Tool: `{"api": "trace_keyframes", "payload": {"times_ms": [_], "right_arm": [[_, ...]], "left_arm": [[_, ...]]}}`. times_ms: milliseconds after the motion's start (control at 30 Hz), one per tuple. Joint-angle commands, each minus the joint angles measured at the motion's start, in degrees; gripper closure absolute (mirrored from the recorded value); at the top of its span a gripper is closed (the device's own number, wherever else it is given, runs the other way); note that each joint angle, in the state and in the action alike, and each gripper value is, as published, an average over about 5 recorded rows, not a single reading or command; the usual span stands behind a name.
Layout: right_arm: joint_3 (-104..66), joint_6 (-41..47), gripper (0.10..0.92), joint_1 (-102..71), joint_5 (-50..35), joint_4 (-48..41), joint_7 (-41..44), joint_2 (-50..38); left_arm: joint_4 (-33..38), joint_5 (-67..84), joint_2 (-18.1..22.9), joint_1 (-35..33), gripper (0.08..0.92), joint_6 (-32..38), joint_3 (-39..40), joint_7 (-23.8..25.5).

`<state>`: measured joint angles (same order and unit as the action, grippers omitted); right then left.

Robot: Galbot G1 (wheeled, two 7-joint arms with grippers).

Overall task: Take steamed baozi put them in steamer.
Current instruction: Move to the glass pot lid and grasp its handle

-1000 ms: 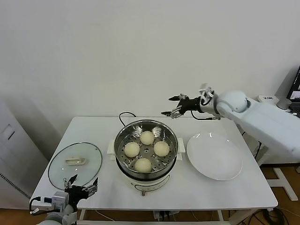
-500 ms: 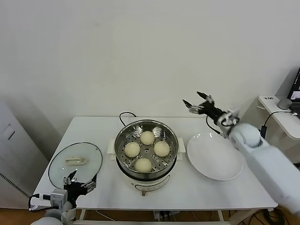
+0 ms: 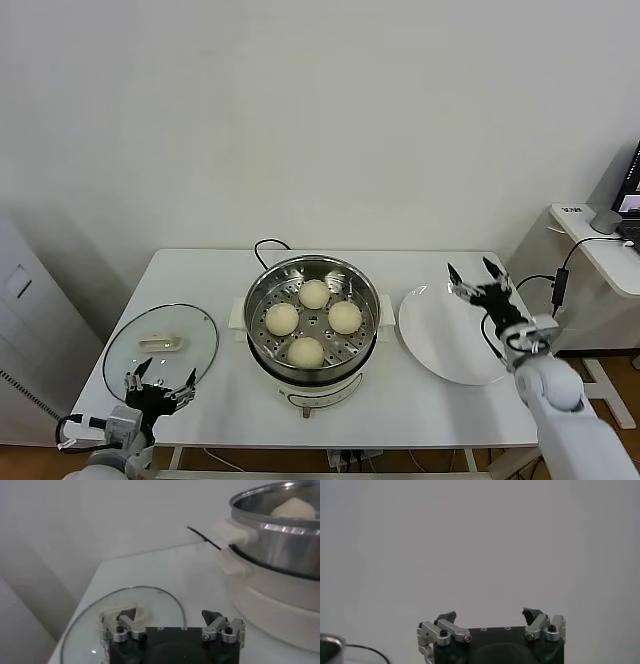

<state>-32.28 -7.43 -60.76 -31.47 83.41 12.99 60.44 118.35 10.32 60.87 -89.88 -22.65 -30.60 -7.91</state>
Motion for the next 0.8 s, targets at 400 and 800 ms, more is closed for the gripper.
{"api": "trace_keyframes", "payload": {"times_ms": [400,800], "right_arm": [[-9.23,-2.28,0.203,-9.85,9.14,-1.58,0.62,10.79],[-9.38,-2.30,0.203,-9.70,9.99,-1.90,0.99,11.67]], "left_arm": [[-21.11,-64.00,2.97,2.25,0.177,29.90,-4.55,-3.35],[-32.91,-88.57,5.44,10.05,0.177,37.71,-9.55,-11.53]]}}
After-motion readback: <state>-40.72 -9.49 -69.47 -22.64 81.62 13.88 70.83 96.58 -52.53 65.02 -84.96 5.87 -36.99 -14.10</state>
